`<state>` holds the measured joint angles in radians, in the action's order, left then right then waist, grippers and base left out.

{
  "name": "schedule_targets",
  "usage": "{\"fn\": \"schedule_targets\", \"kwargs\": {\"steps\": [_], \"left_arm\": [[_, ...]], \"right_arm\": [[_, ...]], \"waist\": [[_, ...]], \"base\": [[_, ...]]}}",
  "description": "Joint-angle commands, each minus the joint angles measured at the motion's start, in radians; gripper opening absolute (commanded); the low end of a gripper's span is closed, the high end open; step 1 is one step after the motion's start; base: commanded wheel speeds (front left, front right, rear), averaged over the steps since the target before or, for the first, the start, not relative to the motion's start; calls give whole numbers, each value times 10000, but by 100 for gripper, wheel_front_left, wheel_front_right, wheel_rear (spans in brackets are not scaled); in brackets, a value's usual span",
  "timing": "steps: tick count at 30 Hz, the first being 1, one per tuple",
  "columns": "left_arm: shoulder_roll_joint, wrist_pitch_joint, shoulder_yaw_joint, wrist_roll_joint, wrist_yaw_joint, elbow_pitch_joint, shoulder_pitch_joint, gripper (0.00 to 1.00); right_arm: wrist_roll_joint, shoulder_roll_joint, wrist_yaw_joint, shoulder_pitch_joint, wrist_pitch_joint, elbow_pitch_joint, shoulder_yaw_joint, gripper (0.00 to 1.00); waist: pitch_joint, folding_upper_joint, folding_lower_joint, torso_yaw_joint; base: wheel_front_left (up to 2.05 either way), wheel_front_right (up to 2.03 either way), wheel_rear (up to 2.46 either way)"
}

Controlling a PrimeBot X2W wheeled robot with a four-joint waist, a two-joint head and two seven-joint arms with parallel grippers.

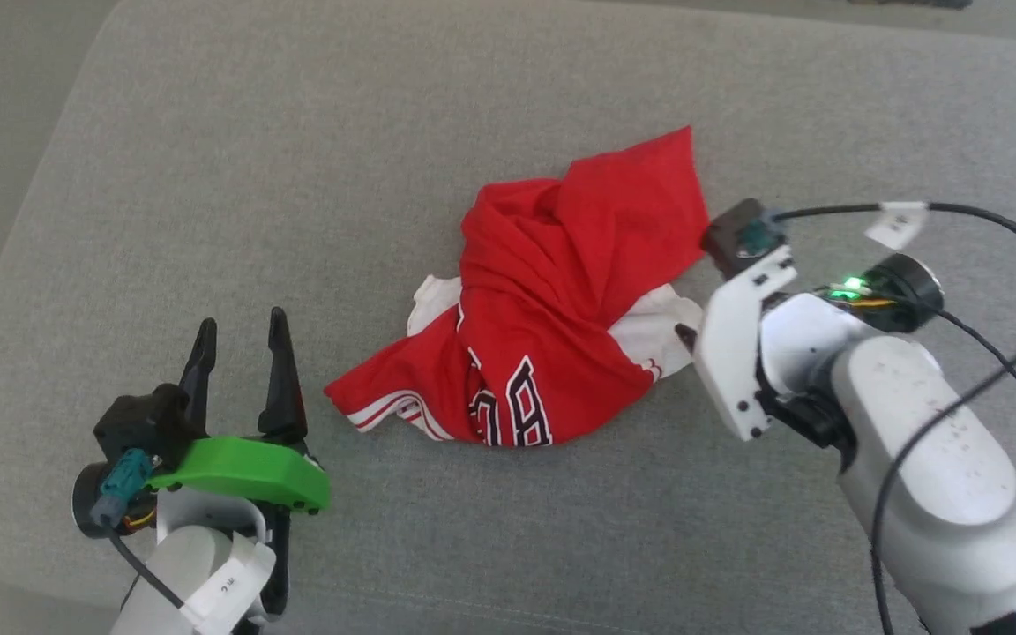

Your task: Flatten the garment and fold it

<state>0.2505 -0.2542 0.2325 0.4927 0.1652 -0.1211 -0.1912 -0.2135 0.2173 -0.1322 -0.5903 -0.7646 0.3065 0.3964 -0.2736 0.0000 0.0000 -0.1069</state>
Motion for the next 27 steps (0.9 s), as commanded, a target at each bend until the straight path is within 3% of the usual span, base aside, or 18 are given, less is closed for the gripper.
{"fn": "schedule_targets", "kwargs": {"steps": [1, 10, 11, 12, 13, 17, 22, 27], "left_arm": [[-82, -73, -40, -138, -34, 26, -193, 100], [-442, -75, -233, -349, -265, -163, -329, 100], [-455, -75, -272, -363, -285, -182, -318, 100], [-466, -75, -317, -381, -309, -202, -296, 100], [-472, -75, -350, -394, -327, -217, -281, 100], [-454, -75, -485, -433, -406, -290, -218, 100], [-438, -75, -547, -438, -475, -383, -135, 100], [-391, -75, -577, -370, -524, -492, 20, 100]], "right_arm": [[-30, 38, 15, -252, -153, 212, 316, 100], [-958, 330, 15, -554, -748, 1217, 1857, 100], [-1108, 353, 15, -545, -764, 1253, 1896, 64], [-1236, 409, 15, -567, -706, 1239, 1951, 11], [-1344, 454, 15, -582, -600, 1216, 1938, 0], [-1783, 561, 15, -653, 155, 1108, 1168, 0], [-1848, 522, 15, -361, 1529, 895, -1270, 0], [-1499, 637, 15, 884, 1849, 268, -3607, 0]], "waist": [[-389, 0, 0, -269], [-586, 0, 0, -431], [-557, 0, 0, -411], [-526, 0, 0, -382], [-490, 0, 0, -354], [-276, 0, 0, -175], [88, 0, 0, 9], [427, 0, 0, 148]], "base": [[0, 0, 0], [0, 0, 0], [0, 0, 0], [0, 0, 0], [0, 0, 0], [0, 0, 0], [0, 0, 0], [0, 0, 0]]}}
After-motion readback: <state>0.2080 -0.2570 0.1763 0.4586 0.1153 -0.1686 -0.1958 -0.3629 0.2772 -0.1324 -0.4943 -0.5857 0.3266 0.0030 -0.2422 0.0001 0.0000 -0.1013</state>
